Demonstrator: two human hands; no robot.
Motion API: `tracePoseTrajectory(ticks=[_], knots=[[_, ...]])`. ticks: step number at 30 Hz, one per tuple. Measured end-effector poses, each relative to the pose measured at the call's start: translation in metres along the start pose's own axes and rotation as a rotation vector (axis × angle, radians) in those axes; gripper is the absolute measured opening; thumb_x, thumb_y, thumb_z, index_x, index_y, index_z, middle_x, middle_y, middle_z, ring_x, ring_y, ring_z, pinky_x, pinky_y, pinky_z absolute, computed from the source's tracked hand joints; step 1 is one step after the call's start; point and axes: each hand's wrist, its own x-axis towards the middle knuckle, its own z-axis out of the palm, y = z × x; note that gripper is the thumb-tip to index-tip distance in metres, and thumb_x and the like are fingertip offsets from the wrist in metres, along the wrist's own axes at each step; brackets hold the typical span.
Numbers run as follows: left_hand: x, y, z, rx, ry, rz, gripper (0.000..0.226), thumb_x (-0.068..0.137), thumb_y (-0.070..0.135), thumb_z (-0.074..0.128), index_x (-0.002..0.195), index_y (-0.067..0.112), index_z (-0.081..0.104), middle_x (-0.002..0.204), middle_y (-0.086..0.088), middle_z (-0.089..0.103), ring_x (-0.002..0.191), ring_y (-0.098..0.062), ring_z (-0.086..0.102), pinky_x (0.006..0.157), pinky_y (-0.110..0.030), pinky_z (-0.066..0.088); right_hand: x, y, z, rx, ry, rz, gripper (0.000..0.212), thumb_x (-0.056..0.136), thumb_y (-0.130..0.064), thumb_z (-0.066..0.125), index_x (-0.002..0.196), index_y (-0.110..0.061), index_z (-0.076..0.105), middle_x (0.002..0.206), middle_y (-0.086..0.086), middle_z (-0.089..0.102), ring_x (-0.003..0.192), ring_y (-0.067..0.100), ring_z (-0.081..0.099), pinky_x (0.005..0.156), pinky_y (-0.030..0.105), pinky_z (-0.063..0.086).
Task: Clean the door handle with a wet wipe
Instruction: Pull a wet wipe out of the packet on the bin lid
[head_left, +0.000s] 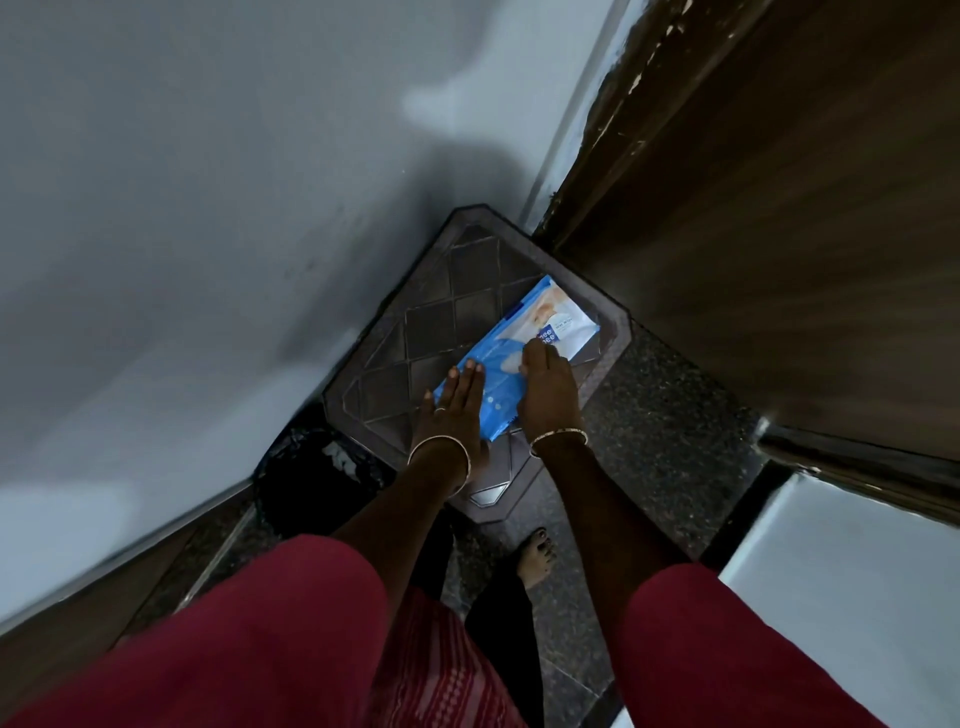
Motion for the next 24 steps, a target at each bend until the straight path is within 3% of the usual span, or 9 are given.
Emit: tracePoseTrajectory(ticks=[4,6,8,11,13,16,19,21,24], knots=[[-0.001,0.003,-0.001,0.026,0.004,-0.017,0.104,0.09,0.029,0.06,0.153,0.016,-0.021,0.163,0.0,-0.023,0.152,-0.022,-0.013,0.122,-0.052,0.005,-0.01,0.009,0.003,-0.048,0.087,-0.063,0.032,0.104,-0.034,0.042,0.125,-0.015,0.057,0.123,0.01,0.066,0.111,0.025,0.066,0.087,0.032,0.059],[-0.003,0.003,-0.002,0.036,0.011,-0.015,0.103,0.091,0.029,0.061,0.154,0.016,-0.02,0.163,0.0,-0.022,0.152,-0.023,-0.012,0.122,-0.051,0.006,-0.016,0.006,-0.002,0.221,0.119,0.097,0.034,0.094,-0.059,0.045,0.105,-0.033,0.065,0.099,-0.012,0.079,0.091,0.01,0.077,0.068,0.025,0.062],[-0.003,0.004,-0.003,0.036,0.005,-0.018,0.103,0.091,0.029,0.062,0.154,0.015,-0.019,0.163,0.0,-0.021,0.152,-0.023,-0.012,0.122,-0.051,0.005,-0.021,0.002,-0.003,0.477,0.143,0.209,0.031,0.088,-0.065,0.051,0.095,-0.039,0.067,0.087,-0.018,0.079,0.083,0.005,0.077,0.062,0.021,0.06],[-0.003,0.006,-0.005,0.035,-0.002,-0.028,0.103,0.092,0.028,0.062,0.154,0.015,-0.019,0.163,0.0,-0.021,0.152,-0.022,-0.012,0.122,-0.05,0.005,-0.02,-0.008,-0.007,0.51,0.171,0.303,0.029,0.092,-0.059,0.052,0.098,-0.035,0.067,0.086,-0.016,0.079,0.08,0.004,0.077,0.059,0.019,0.058],[-0.002,0.007,-0.005,0.039,-0.009,-0.031,0.103,0.092,0.028,0.062,0.154,0.015,-0.019,0.163,0.0,-0.022,0.152,-0.022,-0.013,0.122,-0.05,0.005,-0.019,-0.014,-0.015,0.349,0.189,0.315,0.021,0.096,-0.037,0.057,0.109,-0.023,0.066,0.098,-0.005,0.08,0.089,0.017,0.077,0.065,0.024,0.056],[-0.001,0.006,-0.007,0.05,-0.022,-0.024,0.104,0.092,0.03,0.063,0.154,0.015,-0.02,0.163,0.0,-0.023,0.152,-0.022,-0.013,0.122,-0.051,0.006,-0.015,-0.015,-0.019,0.31,0.223,0.346,0.034,0.092,-0.002,0.06,0.125,-0.001,0.051,0.118,0.021,0.066,0.104,0.038,0.066,0.078,0.039,0.052],[0.0,0.003,-0.009,0.042,-0.054,-0.018,0.107,0.09,0.032,0.065,0.153,0.015,-0.02,0.163,0.0,-0.023,0.152,-0.022,-0.014,0.122,-0.051,0.008,-0.012,-0.023,-0.029,0.513,0.397,0.366,0.03,0.096,-0.004,0.06,0.122,-0.001,0.046,0.128,0.021,0.065,0.114,0.035,0.068,0.086,0.046,0.061],[0.002,0.002,-0.01,0.036,-0.08,-0.019,0.109,0.09,0.032,0.066,0.153,0.015,-0.021,0.163,0.0,-0.023,0.152,-0.022,-0.014,0.122,-0.051,0.008,-0.008,-0.022,-0.035,0.65,0.435,0.445,0.02,0.096,0.0,0.059,0.114,-0.001,0.05,0.124,0.02,0.066,0.112,0.034,0.069,0.086,0.052,0.061],[0.002,0.004,-0.017,0.027,-0.111,-0.011,0.105,0.091,0.028,0.065,0.154,0.013,-0.018,0.163,-0.001,-0.022,0.152,-0.023,-0.012,0.121,-0.051,0.008,-0.008,-0.014,-0.047,0.777,0.479,0.543,0.014,0.091,0.008,0.06,0.102,-0.001,0.057,0.101,0.012,0.067,0.095,0.024,0.066,0.09,0.05,0.06]])
